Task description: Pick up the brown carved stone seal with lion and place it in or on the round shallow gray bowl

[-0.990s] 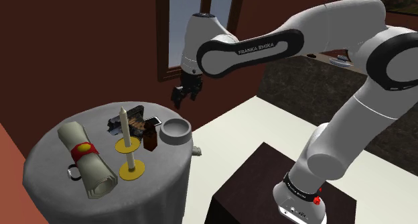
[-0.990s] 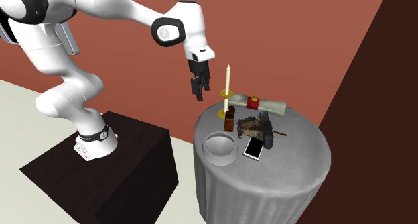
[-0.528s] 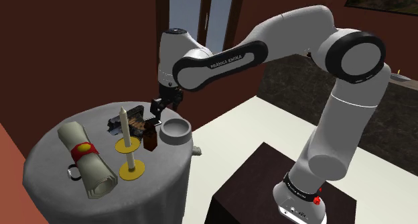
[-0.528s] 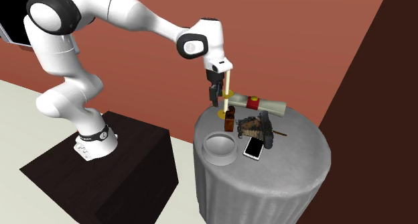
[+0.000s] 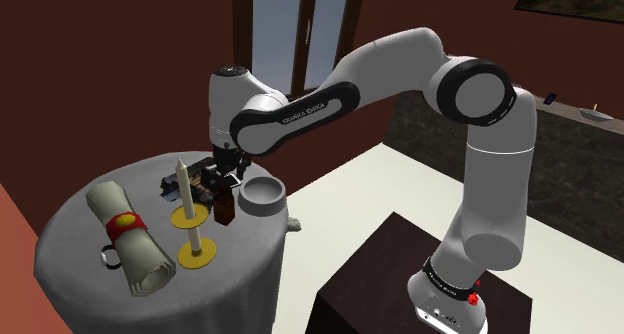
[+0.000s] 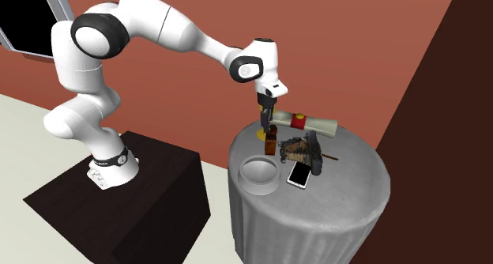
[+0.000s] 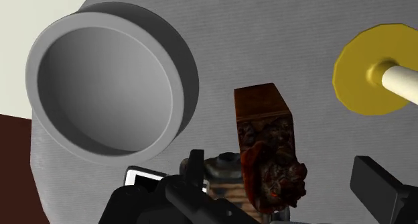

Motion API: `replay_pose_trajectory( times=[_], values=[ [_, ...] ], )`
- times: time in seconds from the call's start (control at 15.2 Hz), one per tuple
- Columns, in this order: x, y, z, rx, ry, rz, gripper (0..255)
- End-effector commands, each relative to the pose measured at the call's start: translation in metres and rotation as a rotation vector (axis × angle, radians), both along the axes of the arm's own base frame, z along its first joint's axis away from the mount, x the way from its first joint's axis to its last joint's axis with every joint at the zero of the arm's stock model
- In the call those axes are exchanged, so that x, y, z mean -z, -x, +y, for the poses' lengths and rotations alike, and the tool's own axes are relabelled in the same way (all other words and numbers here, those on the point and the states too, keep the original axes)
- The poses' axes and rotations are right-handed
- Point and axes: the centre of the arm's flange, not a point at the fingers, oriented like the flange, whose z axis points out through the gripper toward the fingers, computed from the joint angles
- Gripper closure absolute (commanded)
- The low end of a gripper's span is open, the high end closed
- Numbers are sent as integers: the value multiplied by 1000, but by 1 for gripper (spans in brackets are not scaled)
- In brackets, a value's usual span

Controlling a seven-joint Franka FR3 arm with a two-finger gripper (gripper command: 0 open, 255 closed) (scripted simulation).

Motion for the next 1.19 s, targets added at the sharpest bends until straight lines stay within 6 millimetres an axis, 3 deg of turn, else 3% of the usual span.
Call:
replay_pose_trajectory(
  times=[0.0,0.26,0.73,0.79,1.12],
  values=[
    [11,-1,1,-1,0,1,0],
    [30,-3,1,-1,0,1,0],
    [30,-3,1,-1,0,1,0],
    [30,-3,1,-1,0,1,255],
    [30,-3,2,-2,0,1,255]
  ],
)
